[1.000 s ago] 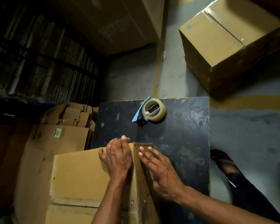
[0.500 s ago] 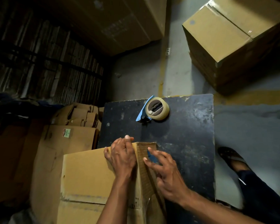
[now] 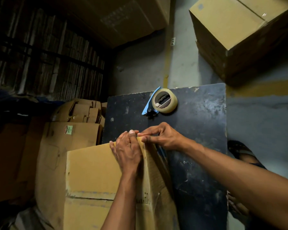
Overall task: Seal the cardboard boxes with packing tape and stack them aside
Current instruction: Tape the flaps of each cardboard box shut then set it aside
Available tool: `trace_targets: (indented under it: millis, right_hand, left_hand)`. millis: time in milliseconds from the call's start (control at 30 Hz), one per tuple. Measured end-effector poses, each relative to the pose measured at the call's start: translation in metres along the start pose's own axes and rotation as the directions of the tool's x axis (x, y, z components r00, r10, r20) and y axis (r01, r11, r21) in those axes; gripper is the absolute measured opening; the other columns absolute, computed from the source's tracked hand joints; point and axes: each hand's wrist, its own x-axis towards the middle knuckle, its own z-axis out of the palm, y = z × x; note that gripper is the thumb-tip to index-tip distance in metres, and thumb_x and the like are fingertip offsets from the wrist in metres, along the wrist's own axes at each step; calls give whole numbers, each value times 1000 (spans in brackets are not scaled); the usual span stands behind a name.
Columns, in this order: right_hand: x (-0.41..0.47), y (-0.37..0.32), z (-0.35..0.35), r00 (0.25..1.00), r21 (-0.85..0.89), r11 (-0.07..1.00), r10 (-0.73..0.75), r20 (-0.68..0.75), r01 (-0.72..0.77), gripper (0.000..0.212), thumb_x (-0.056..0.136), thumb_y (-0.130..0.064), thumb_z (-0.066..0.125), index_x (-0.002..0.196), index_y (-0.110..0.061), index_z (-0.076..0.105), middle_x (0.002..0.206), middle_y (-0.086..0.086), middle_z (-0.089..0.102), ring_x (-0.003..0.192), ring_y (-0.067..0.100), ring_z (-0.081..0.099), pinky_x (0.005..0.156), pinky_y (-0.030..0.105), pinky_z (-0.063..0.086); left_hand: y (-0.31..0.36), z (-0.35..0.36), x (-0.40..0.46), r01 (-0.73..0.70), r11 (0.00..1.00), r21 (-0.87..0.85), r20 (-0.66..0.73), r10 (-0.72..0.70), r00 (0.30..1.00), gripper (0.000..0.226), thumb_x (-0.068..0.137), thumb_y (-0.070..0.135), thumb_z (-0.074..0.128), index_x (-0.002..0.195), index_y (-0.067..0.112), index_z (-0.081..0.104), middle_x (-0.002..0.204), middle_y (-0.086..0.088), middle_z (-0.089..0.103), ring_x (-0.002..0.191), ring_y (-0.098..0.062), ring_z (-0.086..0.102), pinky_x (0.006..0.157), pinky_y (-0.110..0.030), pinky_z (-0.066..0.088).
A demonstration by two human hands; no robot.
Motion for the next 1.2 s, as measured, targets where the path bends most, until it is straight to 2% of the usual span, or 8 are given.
trace_targets:
  millis: [333, 533, 600, 700, 833, 967, 1067, 1200]
  right_hand:
    - [9, 18, -29, 983, 53, 990, 121, 136, -129, 38, 77, -27, 88, 112, -13, 80, 112, 8, 78, 114, 28, 70, 107, 53, 51]
    - [6, 9, -53, 917, -157, 972, 219, 332, -175, 40, 90, -15, 80, 129, -20, 73, 119, -2, 76, 115, 17, 70, 107, 39, 52]
    - [6, -4, -46, 929, -201, 966, 217, 298, -161, 36, 93, -43, 74, 119, -19, 78, 104, -12, 76, 95, 5, 68, 90, 28, 53]
    - [7, -6, -29, 973, -300, 947, 167, 159, -114, 52, 87, -72, 63, 111, -29, 80, 91, -10, 76, 86, 0, 64, 80, 40, 54]
    - [1, 16, -26, 994, -311, 950, 22, 106, 12, 23, 90, -50, 74, 112, -44, 77, 99, -12, 77, 95, 7, 71, 88, 41, 57]
    - [-4, 12, -37, 997, -458, 889, 25, 77, 13, 28, 89, -37, 79, 116, -34, 78, 90, -30, 68, 91, -11, 65, 80, 13, 50]
    - [13, 6, -31, 997, -504, 863, 58, 40, -30, 27, 90, -38, 79, 116, -31, 79, 95, -23, 75, 82, -12, 66, 77, 18, 53]
    - [65, -7, -6, 993, -691, 719, -8, -117, -76, 24, 90, -48, 75, 108, -33, 80, 98, -9, 79, 90, 6, 72, 83, 32, 58]
  left_hand:
    - [-5, 2, 2, -14, 1000, -11, 1, 14, 1000, 62, 100, 56, 24, 111, 27, 77, 132, 2, 66, 133, -12, 49, 129, -44, 0]
    - [-1, -1, -2, -12, 1000, -26, -7, 12, 1000, 61, 99, 56, 24, 110, 28, 77, 131, 1, 66, 133, -13, 49, 128, -43, -1]
    - [0, -1, -3, -16, 999, -30, -10, 16, 1000, 60, 100, 55, 25, 110, 27, 77, 131, 1, 66, 133, -13, 49, 128, -42, -2]
    - [0, -1, -3, -24, 999, -33, -15, 24, 1000, 58, 101, 53, 26, 109, 27, 77, 130, 0, 66, 133, -14, 50, 127, -40, -3]
    - [1, 0, -3, -25, 999, -42, -8, 24, 1000, 59, 100, 53, 26, 111, 25, 77, 129, 0, 67, 133, -14, 50, 128, -41, -3]
    - [4, -10, -1, -77, 980, -183, -40, 71, 997, 57, 102, 55, 26, 118, 27, 73, 134, -2, 67, 137, -20, 50, 128, -55, 10]
    - [1, -31, -16, -170, 962, -213, -134, 143, 981, 46, 108, 42, 35, 124, 19, 71, 133, -5, 67, 135, -21, 51, 116, -56, 37]
    - [-32, -51, -55, -255, 962, -102, -179, 235, 956, 43, 108, 35, 41, 123, 11, 72, 126, -5, 70, 120, -21, 59, 105, -43, 46]
